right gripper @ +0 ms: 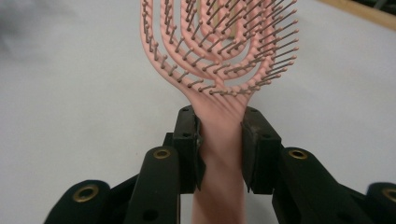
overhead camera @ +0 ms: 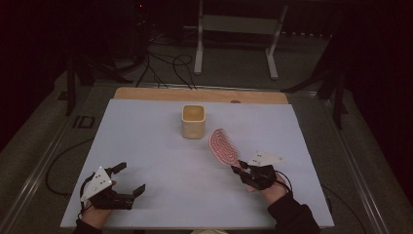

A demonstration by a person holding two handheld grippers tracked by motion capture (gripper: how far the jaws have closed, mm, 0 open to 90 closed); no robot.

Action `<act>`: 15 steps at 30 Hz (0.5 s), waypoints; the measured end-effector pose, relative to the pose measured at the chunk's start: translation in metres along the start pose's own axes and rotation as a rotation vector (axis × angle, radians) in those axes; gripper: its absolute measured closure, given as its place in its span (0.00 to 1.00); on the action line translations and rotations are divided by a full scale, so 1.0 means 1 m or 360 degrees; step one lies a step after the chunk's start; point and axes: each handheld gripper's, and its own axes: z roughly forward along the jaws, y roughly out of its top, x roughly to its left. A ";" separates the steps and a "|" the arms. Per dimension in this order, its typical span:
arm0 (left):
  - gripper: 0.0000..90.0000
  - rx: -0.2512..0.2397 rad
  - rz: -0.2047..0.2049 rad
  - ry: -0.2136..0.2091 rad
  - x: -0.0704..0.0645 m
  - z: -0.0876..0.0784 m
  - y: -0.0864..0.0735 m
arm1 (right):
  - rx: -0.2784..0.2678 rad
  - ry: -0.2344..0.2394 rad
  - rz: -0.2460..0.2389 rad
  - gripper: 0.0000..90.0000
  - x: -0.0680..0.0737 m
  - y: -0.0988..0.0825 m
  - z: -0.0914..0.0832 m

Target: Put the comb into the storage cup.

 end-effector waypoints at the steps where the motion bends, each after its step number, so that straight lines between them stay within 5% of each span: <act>1: 0.00 0.0000 0.0002 -0.0001 0.000 0.000 0.000 | -0.0021 -0.0021 -0.0011 0.78 0.000 0.000 -0.001; 4: 0.00 0.0001 0.0006 0.0000 0.000 0.000 0.000 | -0.0129 -0.0043 0.0009 0.78 0.002 -0.001 -0.004; 15: 0.00 0.0009 0.0010 0.0001 -0.001 0.001 0.000 | -0.0214 -0.0113 0.0016 0.78 0.003 -0.005 -0.010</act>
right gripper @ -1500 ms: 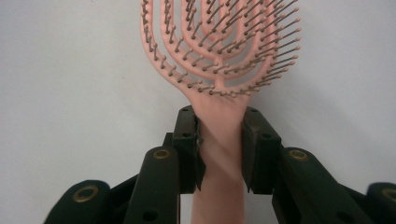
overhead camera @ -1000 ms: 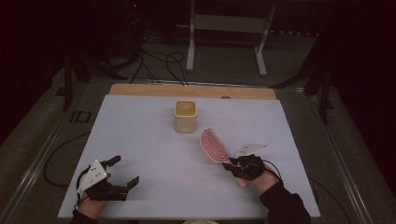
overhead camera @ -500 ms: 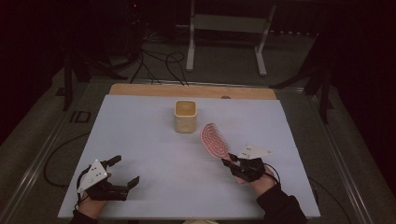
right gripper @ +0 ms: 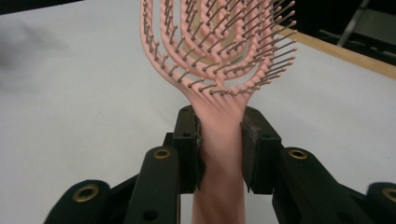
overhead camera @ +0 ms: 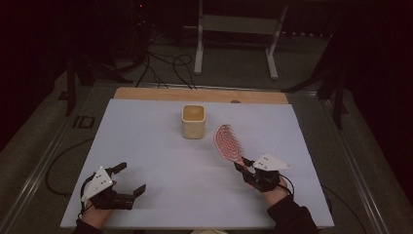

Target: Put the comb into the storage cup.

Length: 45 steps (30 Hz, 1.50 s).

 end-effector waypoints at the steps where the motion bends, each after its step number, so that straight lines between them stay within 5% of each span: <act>1: 0.00 0.0002 0.0000 -0.0001 0.000 0.000 0.000 | -0.0018 -0.0034 -0.0015 0.78 0.001 -0.001 -0.001; 7: 0.00 0.0008 0.0006 0.0001 -0.001 0.000 0.001 | -0.0095 -0.0127 -0.0023 0.78 0.008 -0.004 -0.007; 20: 0.00 0.0068 -0.0009 -0.0005 -0.006 0.006 0.008 | -0.0068 -0.0090 0.0005 0.78 0.005 -0.004 -0.005; 45: 0.00 0.0230 -0.0057 -0.0129 -0.008 0.024 0.074 | -0.0092 -0.0086 0.0005 0.78 0.004 0.000 -0.008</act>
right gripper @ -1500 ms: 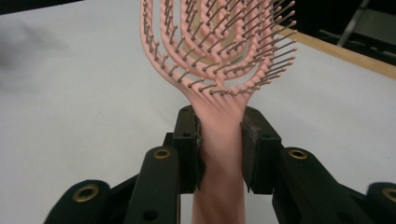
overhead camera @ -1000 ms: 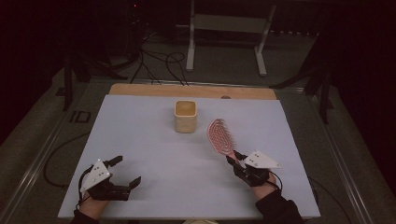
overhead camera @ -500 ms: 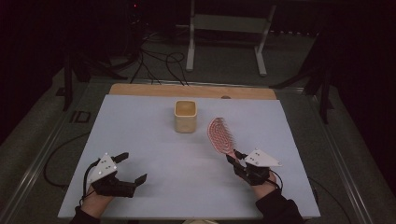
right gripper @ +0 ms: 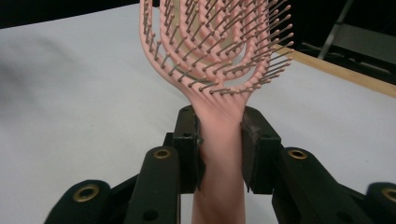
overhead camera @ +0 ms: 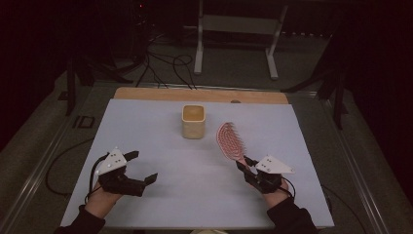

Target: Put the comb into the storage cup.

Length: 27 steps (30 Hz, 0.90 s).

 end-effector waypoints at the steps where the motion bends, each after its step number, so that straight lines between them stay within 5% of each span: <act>1: 0.00 0.0002 -0.0007 -0.0005 0.000 0.001 0.003 | 0.0002 0.0005 0.0005 0.78 0.000 0.000 0.000; 19: 0.00 -0.0014 -0.0026 -0.0121 -0.013 0.019 0.057 | -0.0005 0.0002 0.0006 0.78 0.000 0.001 -0.001; 27: 0.00 0.0005 -0.0125 -0.0156 -0.021 0.032 0.079 | -0.0010 0.0001 0.0025 0.78 0.000 0.002 -0.001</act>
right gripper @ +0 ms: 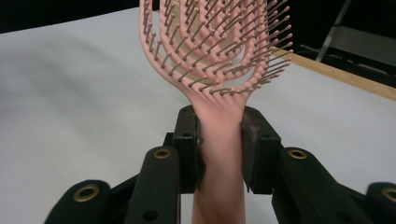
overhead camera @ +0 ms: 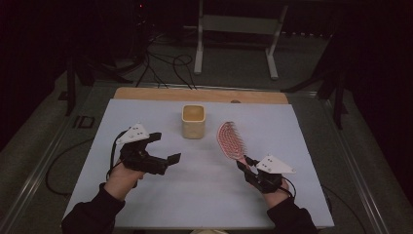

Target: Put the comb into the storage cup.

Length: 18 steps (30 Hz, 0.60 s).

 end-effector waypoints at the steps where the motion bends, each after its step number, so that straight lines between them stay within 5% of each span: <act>1: 0.00 -0.0005 -0.0015 -0.0012 -0.001 0.003 0.003 | 0.0004 0.0004 0.0000 0.78 0.000 0.000 0.000; 18: 0.00 -0.0005 -0.0177 -0.0118 -0.026 0.048 0.032 | -0.0005 -0.0002 -0.0007 0.78 0.000 0.000 0.000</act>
